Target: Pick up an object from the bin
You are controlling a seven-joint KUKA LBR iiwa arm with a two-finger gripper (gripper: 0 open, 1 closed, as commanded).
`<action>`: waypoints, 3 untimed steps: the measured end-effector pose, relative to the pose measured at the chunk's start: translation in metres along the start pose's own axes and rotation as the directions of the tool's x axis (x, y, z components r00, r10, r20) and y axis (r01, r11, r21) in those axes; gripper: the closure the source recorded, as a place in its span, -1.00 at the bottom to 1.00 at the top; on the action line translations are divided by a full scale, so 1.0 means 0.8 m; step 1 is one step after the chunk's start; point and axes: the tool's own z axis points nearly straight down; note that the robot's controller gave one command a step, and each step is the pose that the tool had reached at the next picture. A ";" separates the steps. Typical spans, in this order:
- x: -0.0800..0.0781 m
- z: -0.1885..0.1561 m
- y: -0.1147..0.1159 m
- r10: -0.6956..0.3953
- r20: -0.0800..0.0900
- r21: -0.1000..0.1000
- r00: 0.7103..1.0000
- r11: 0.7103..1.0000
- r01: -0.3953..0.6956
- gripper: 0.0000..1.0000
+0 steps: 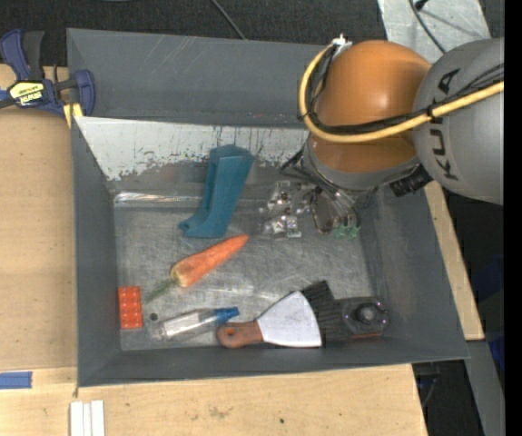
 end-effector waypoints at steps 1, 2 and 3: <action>0.000 0.000 0.000 0.000 -0.001 0.000 1.000 1.000 0.000 -1.00; 0.000 0.000 0.000 0.000 -0.001 0.000 1.000 1.000 0.000 -1.00; -0.039 0.042 0.017 -0.014 0.013 0.000 1.000 1.000 0.014 -1.00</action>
Offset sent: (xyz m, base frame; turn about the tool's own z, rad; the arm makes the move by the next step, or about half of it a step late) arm 0.0000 0.0000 0.0000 0.0000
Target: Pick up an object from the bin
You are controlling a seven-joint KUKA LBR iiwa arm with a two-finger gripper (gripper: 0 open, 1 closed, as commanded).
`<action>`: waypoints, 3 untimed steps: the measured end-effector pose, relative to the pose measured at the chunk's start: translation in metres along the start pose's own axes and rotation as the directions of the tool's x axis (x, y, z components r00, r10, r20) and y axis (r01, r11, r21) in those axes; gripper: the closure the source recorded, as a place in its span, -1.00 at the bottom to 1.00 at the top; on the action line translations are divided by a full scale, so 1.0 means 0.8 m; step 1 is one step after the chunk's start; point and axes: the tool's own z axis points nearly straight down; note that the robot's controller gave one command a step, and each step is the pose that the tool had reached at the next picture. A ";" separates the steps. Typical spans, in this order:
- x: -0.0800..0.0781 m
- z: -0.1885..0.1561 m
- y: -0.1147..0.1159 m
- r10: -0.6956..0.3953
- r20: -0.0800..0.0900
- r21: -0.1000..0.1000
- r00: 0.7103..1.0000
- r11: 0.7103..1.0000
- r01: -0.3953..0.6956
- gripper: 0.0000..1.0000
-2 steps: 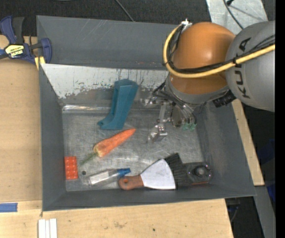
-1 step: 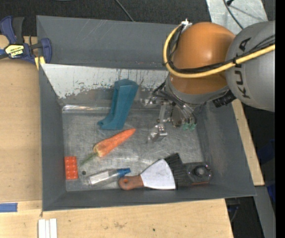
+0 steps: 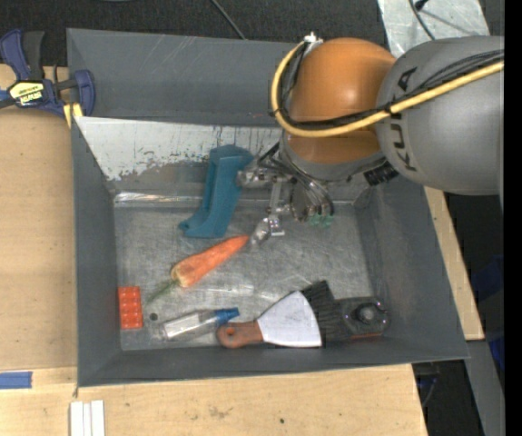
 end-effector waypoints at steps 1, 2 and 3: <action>0.035 0.136 -0.015 0.005 -0.009 -0.003 1.000 1.000 -0.005 1.00; 0.035 0.136 -0.015 0.005 -0.009 -0.003 1.000 1.000 -0.005 1.00; 0.082 -0.113 -0.076 -0.161 -0.018 -0.003 0.987 0.987 0.161 1.00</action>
Offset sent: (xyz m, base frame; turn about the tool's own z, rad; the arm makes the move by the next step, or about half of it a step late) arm 0.0000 0.0000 0.0000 0.0000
